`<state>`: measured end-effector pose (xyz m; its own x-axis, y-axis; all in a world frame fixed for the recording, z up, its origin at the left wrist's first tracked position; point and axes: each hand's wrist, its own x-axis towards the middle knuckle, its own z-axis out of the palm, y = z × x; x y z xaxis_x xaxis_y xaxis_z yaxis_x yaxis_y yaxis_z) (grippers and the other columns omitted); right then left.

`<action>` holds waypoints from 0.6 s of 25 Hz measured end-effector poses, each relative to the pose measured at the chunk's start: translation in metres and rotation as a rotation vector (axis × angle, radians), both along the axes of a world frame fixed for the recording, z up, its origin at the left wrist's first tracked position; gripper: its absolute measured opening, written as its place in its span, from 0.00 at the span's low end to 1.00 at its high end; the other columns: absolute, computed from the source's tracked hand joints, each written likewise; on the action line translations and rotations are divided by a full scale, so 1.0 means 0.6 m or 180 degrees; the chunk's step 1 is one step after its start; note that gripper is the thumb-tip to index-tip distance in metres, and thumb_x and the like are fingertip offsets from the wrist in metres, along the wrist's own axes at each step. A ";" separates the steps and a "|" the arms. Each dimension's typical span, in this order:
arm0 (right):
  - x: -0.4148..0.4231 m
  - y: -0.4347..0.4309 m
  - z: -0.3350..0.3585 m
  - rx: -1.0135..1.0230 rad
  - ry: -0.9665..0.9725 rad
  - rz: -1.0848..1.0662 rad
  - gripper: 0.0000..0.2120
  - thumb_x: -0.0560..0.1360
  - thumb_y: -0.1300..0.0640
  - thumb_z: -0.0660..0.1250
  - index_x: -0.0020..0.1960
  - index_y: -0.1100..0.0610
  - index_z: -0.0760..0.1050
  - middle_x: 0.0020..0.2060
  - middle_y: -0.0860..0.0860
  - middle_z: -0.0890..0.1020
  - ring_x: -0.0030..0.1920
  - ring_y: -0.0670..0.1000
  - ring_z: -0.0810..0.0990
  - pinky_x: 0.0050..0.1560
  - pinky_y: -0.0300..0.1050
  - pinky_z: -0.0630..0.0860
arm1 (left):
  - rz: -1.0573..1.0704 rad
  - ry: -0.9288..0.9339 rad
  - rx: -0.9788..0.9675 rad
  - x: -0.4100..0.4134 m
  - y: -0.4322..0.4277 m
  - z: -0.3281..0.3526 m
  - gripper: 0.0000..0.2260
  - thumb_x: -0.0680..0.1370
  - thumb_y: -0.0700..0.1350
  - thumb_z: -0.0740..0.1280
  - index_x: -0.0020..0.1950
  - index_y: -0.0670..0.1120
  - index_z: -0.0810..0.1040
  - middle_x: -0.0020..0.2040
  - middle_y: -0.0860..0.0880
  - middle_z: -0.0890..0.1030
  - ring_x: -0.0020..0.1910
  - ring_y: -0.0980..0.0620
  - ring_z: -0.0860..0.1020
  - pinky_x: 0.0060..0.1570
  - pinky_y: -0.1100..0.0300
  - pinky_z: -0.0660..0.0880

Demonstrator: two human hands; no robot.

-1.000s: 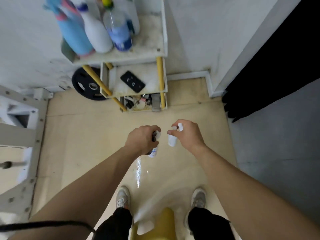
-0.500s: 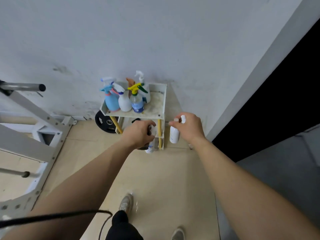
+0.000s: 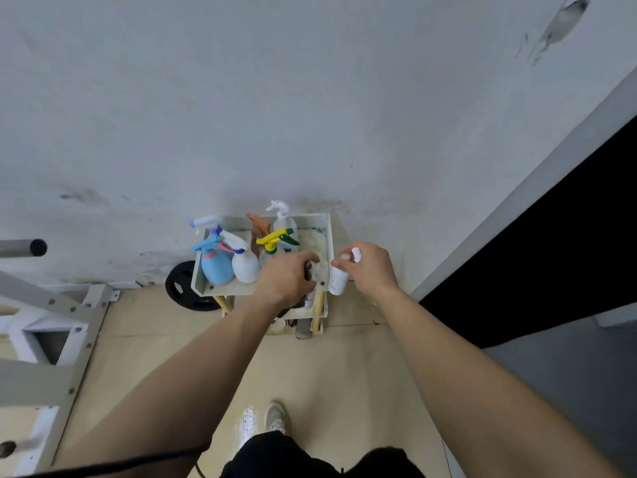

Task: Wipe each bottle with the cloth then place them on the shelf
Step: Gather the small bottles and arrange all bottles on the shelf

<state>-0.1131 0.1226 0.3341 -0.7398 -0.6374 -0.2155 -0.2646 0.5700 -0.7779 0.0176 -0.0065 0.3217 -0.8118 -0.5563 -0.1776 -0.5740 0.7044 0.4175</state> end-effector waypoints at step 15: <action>-0.162 -0.211 -0.131 0.0398 0.0177 0.1012 0.10 0.76 0.56 0.72 0.53 0.60 0.83 0.49 0.54 0.85 0.51 0.54 0.81 0.52 0.49 0.79 | 0.1480 0.0026 0.0382 -0.112 -0.025 -0.182 0.22 0.74 0.46 0.67 0.68 0.57 0.75 0.54 0.50 0.81 0.53 0.45 0.80 0.44 0.53 0.76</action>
<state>-0.2103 -0.0042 0.2556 -0.5212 -0.8091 -0.2714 -0.4842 0.5422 -0.6867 -0.0497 -0.0215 0.2123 -0.4833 -0.8368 -0.2574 -0.8132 0.3202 0.4859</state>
